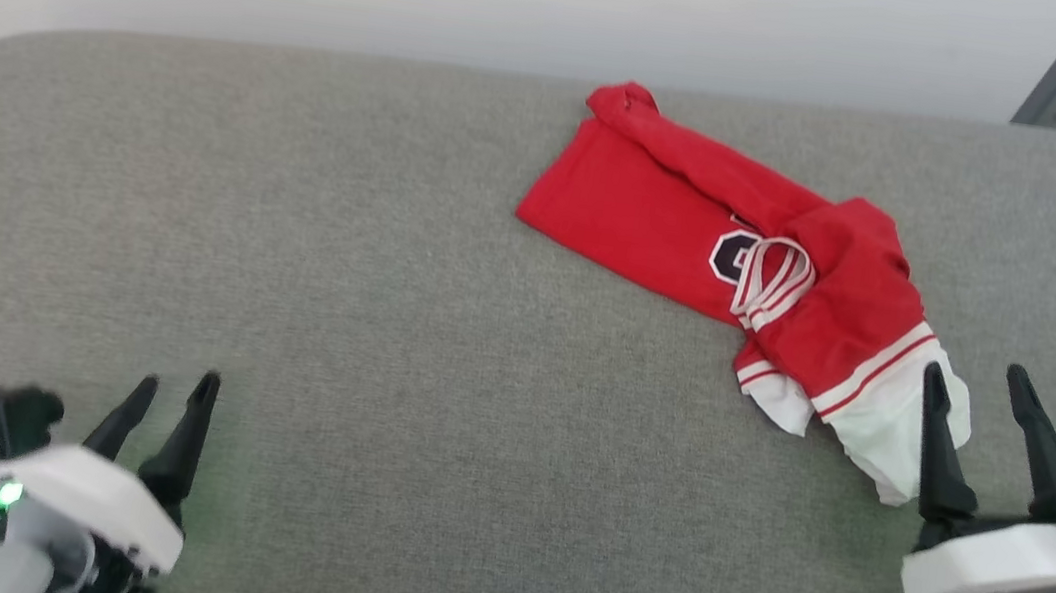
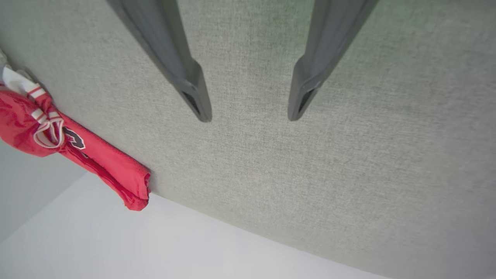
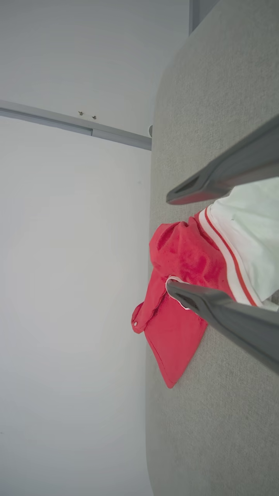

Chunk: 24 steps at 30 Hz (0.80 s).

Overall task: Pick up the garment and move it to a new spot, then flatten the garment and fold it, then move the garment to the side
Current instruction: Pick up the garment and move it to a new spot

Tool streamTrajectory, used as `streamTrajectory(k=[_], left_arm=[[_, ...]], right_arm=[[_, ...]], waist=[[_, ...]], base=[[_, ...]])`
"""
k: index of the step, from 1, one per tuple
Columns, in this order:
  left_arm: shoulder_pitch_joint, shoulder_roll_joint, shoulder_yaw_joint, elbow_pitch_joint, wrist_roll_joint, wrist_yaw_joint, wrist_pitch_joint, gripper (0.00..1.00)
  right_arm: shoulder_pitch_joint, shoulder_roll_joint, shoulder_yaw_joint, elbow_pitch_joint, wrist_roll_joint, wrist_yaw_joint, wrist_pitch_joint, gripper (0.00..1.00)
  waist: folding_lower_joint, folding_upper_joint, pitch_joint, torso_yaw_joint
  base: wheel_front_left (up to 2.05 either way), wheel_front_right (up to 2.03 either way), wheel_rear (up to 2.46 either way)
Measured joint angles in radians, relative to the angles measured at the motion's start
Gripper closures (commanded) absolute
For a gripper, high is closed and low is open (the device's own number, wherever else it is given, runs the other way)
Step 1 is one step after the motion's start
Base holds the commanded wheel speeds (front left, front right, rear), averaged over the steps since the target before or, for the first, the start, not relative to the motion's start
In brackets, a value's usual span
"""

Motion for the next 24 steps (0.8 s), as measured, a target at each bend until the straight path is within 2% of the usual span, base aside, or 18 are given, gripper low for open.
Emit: streamTrajectory(k=[5, 13, 18, 24], left_arm=[[0.135, -0.059, 0.194, -0.088, 0.206, 0.035, 0.0, 0.0], [0.26, -0.158, 0.413, -0.296, 0.588, 0.059, 0.0, 0.0], [0.298, -0.22, 0.488, -0.436, 0.755, 0.03, 0.0, 0.0], [0.336, -0.263, 0.513, -0.482, 0.834, 0.008, 0.0, 0.0]], right_arm=[[0.037, -0.009, -0.034, -0.007, 0.003, 0.0, 0.0, 0.0], [0.048, -0.012, -0.035, -0.03, 0.004, 0.0, 0.0, 0.0], [0.048, -0.011, -0.033, -0.06, 0.0, 0.0, 0.0, 0.0], [0.047, -0.004, -0.023, -0.072, -0.005, 0.0, 0.0, 0.0]], waist=[[0.0, 0.0, -0.037, 0.013], [0.0, 0.0, -0.044, 0.01], [0.0, 0.0, -0.043, 0.004], [0.0, 0.0, -0.037, -0.006]], base=[[0.0, 0.0, 0.0], [0.0, 0.0, 0.0], [0.0, 0.0, 0.0], [0.0, 0.0, 0.0]])
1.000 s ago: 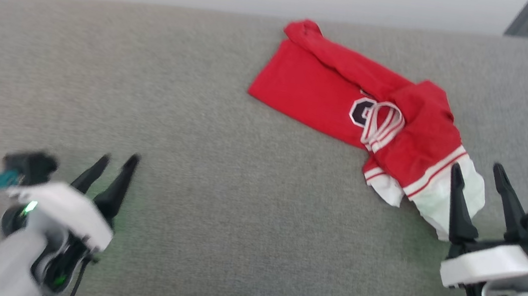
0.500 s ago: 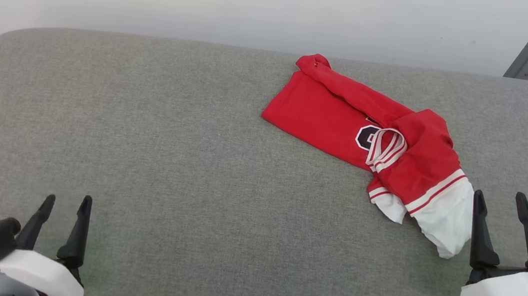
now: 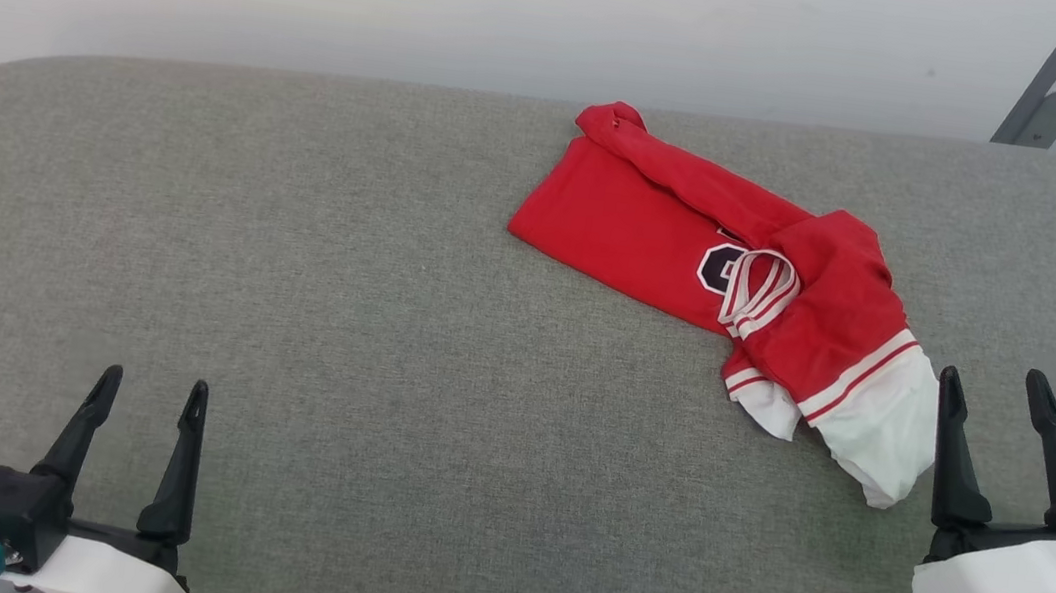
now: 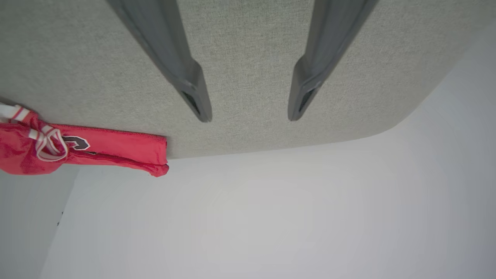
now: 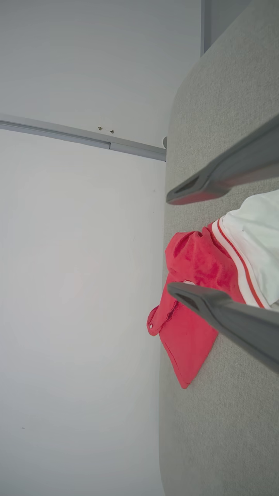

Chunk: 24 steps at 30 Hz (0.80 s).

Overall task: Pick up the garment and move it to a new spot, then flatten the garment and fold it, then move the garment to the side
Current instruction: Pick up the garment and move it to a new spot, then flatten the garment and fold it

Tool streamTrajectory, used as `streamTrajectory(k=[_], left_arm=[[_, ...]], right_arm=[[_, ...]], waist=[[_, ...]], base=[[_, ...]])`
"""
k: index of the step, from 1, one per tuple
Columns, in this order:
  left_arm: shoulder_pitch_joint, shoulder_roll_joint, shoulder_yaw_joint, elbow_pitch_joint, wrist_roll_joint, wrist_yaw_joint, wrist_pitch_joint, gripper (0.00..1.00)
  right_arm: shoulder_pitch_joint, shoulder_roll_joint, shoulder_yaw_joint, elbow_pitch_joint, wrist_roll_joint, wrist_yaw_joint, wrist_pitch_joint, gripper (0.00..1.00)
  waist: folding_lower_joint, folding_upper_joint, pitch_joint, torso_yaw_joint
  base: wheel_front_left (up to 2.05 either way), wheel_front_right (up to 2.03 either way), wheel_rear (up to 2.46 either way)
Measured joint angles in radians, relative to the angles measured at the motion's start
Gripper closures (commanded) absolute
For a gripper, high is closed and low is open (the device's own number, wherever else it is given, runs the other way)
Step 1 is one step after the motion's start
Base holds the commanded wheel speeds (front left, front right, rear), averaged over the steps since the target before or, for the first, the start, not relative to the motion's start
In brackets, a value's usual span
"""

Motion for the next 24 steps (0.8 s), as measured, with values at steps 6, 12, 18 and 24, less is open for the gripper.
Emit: streamTrajectory(k=[6, 12, 18, 24], left_arm=[[0.01, -0.043, 0.034, 0.016, 0.025, -0.01, 0.0, 0.0], [0.01, -0.057, 0.042, 0.013, 0.03, -0.013, 0.0, 0.0], [-0.002, -0.058, 0.023, 0.01, 0.019, -0.013, 0.0, 0.0], [-0.037, -0.073, -0.005, 0.017, 0.009, -0.013, 0.0, 0.0]], right_arm=[[0.0, 0.001, 0.008, 0.002, 0.0, 0.0, 0.0, 0.0], [-0.001, -0.004, 0.013, 0.006, 0.002, 0.0, 0.0, 0.0], [-0.014, -0.052, 0.091, 0.042, -0.007, 0.0, 0.008, 0.0], [-0.097, -0.2, 0.296, 0.037, -0.028, 0.0, 0.189, 0.0]], waist=[[0.0, 0.0, 0.012, -0.007], [0.0, 0.0, 0.021, -0.007], [0.0, 0.0, 0.044, -0.006], [0.0001, 0.0, 0.083, -0.003]], base=[[0.0, 0.0, 0.0], [0.0, 0.0, 0.0], [0.0, 0.0, 0.0], [0.0, 0.0, 0.0]])
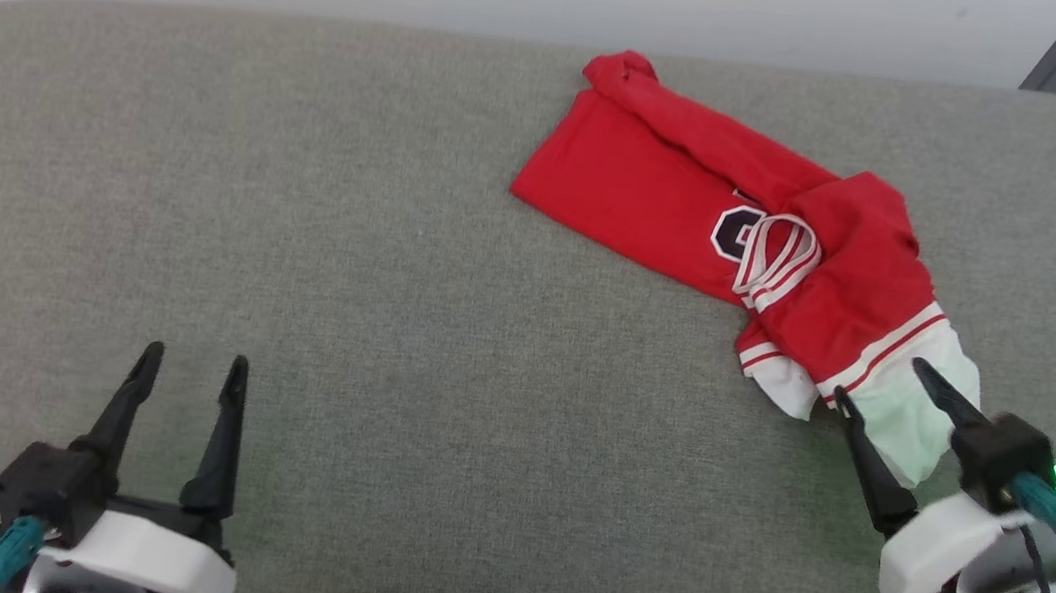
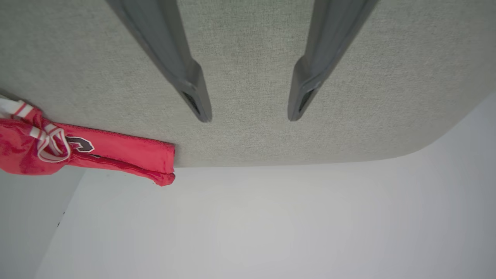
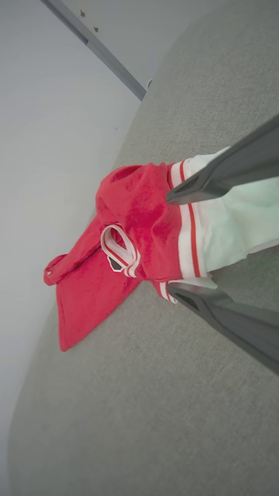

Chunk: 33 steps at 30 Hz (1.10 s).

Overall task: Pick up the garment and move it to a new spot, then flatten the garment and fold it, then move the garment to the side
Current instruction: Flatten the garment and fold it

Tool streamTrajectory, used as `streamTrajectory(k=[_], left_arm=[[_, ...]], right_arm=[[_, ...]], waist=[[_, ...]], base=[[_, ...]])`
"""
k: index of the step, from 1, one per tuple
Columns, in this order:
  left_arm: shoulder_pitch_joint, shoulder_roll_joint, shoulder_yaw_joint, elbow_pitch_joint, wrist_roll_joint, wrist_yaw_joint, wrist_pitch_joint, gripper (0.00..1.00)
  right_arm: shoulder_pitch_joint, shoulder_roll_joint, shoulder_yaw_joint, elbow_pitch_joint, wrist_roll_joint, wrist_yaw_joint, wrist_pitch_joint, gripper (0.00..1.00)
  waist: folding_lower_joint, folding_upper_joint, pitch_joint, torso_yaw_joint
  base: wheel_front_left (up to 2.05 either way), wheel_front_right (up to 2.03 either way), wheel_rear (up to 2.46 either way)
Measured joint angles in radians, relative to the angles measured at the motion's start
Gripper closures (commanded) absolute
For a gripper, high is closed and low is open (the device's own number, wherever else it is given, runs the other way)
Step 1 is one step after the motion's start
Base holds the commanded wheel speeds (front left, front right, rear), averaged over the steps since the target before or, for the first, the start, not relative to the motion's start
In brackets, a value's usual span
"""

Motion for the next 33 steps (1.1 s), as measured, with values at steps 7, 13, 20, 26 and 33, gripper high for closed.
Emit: streamTrajectory(k=[7, 13, 20, 26, 33], left_arm=[[-0.05, -0.021, -0.031, 0.007, -0.013, 0.0, 0.0, 0.0], [-0.087, -0.048, -0.062, 0.021, -0.033, 0.0, 0.0, 0.0], [-0.113, -0.055, -0.072, 0.026, -0.052, 0.0, 0.0, 0.0], [-0.132, -0.058, -0.075, 0.03, -0.063, 0.0, 0.0, 0.0], [-0.152, -0.054, -0.087, 0.031, -0.075, 0.0, 0.0, 0.0]], right_arm=[[-0.139, -0.245, 0.25, -0.132, 0.106, 0.0, 0.342, 0.0], [-0.251, -0.366, 0.353, -0.233, 0.187, 0.0, 0.529, 0.0], [-0.305, -0.43, 0.417, -0.276, 0.211, 0.0, 0.621, 0.0], [-0.33, -0.453, 0.446, -0.283, 0.213, 0.0, 0.64, 0.0], [-0.343, -0.448, 0.433, -0.271, 0.198, 0.0, 0.635, 0.88]], waist=[[0.0, 0.0, 0.06, 0.012], [0.0, 0.0, 0.112, 0.034], [0.0, 0.0, 0.156, 0.063], [0.0, 0.0, 0.174, 0.07], [0.0, 0.0, 0.19, 0.068]], base=[[0.0, 0.0, 0.0], [0.0, 0.0, 0.0], [0.0, 0.0, 0.0], [0.0, 0.0, 0.0], [0.0, 0.0, 0.0]])
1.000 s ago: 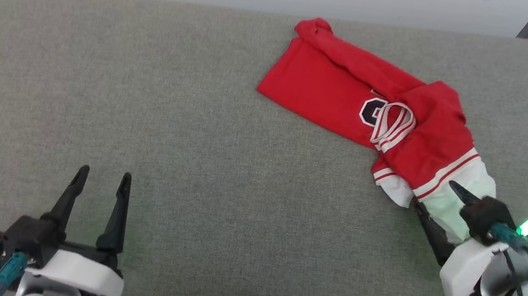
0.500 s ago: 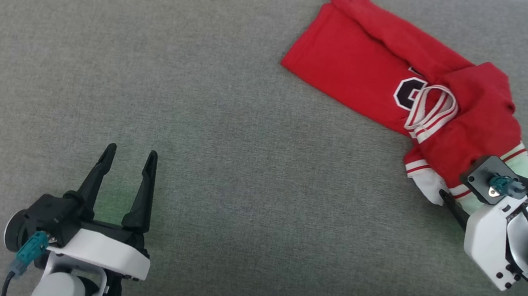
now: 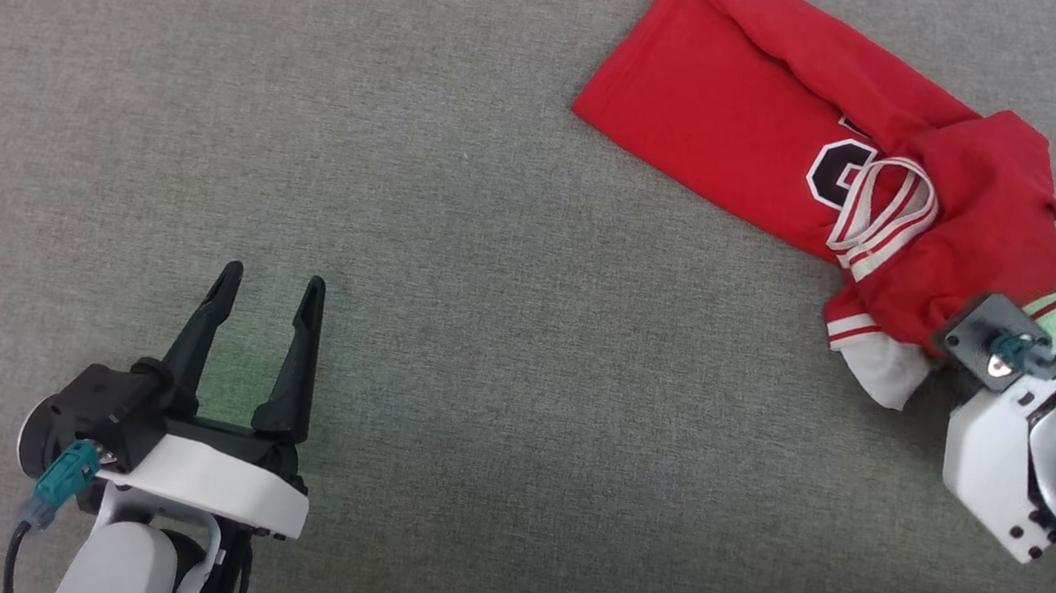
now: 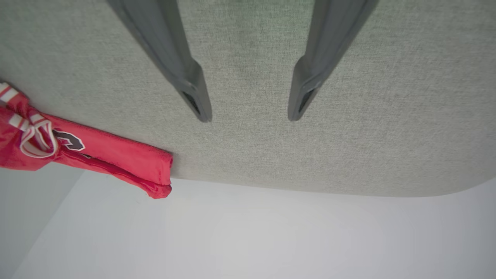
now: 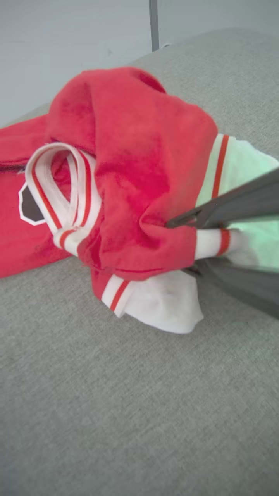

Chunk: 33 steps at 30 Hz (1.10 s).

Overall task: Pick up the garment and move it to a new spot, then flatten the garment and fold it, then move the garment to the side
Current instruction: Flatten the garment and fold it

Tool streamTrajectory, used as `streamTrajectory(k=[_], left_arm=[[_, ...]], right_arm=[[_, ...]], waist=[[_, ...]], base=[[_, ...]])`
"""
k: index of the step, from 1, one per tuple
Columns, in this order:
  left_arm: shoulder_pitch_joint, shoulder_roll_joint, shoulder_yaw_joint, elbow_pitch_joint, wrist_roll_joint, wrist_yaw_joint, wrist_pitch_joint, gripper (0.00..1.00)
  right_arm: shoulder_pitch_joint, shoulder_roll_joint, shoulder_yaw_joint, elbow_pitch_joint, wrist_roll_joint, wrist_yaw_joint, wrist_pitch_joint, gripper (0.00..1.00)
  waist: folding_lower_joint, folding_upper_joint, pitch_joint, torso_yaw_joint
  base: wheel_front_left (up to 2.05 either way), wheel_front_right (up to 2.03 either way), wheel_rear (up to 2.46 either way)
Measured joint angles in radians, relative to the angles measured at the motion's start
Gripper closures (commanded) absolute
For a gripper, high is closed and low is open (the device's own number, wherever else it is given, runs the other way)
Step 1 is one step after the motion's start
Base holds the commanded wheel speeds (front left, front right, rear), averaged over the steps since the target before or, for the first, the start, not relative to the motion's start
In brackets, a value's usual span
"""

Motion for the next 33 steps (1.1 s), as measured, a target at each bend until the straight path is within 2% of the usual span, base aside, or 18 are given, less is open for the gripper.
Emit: streamTrajectory(k=[1, 7, 11, 14, 18, 22, 23, 27, 33], left_arm=[[0.0, 0.002, 0.0, 0.001, 0.0, 0.0, 0.0, 0.0], [0.001, 0.011, -0.006, 0.006, -0.011, 0.0, 0.0, 0.0], [0.001, 0.018, -0.015, 0.005, -0.011, 0.0, 0.0, 0.0], [0.001, 0.028, -0.017, 0.002, -0.011, 0.0, 0.0, 0.0], [-0.002, 0.039, -0.034, -0.001, -0.016, 0.0, 0.0, 0.0], [-0.019, 0.052, -0.044, -0.003, -0.021, 0.0, 0.0, 0.0], [-0.019, 0.052, -0.044, -0.003, -0.021, 0.0, 0.0, 0.0], [-0.024, 0.068, -0.049, -0.004, -0.027, -0.001, 0.0, 0.0], [-0.045, 0.078, -0.062, -0.006, -0.033, -0.001, 0.0, 0.0]], right_arm=[[0.0, 0.005, -0.011, 0.003, -0.003, 0.0, 0.0, 1.0], [0.03, 0.054, -0.124, 0.017, -0.004, 0.0, -0.026, 1.0], [0.076, 0.1, -0.291, 0.028, 0.017, 0.0, -0.043, 1.0], [0.111, 0.152, -0.458, 0.063, 0.035, 0.0, -0.061, 1.0], [0.147, 0.259, -0.669, 0.158, 0.121, 0.0, -0.092, 1.0], [0.143, 0.304, -0.84, 0.279, 0.145, 0.0, -0.146, 1.0], [0.143, 0.304, -0.84, 0.279, 0.145, 0.0, -0.146, 1.0], [0.108, 0.356, -0.973, 0.408, 0.165, 0.0, -0.195, 1.0], [-0.002, 0.382, -1.104, 0.588, 0.196, 0.0, -0.279, 1.0]], waist=[[0.0, 0.0, 0.001, -0.002], [0.0, 0.0, -0.001, -0.022], [0.0, 0.0, -0.004, -0.039], [0.0, 0.0, -0.002, -0.05], [0.0, 0.0, 0.009, -0.056], [0.0, 0.0, 0.028, -0.055], [0.0, 0.0, 0.028, -0.055], [0.0, 0.0, 0.051, -0.052], [0.0, 0.0, 0.089, -0.045]], base=[[0.0, 0.0, 0.0], [0.0, 0.0, 0.0], [0.0, 0.0, 0.0], [0.0, 0.0, 0.0], [0.0, 0.0, 0.0], [0.0, 0.0, 0.0], [0.0, 0.0, 0.0], [0.0, 0.0, 0.0], [0.0, 0.0, 0.0]])
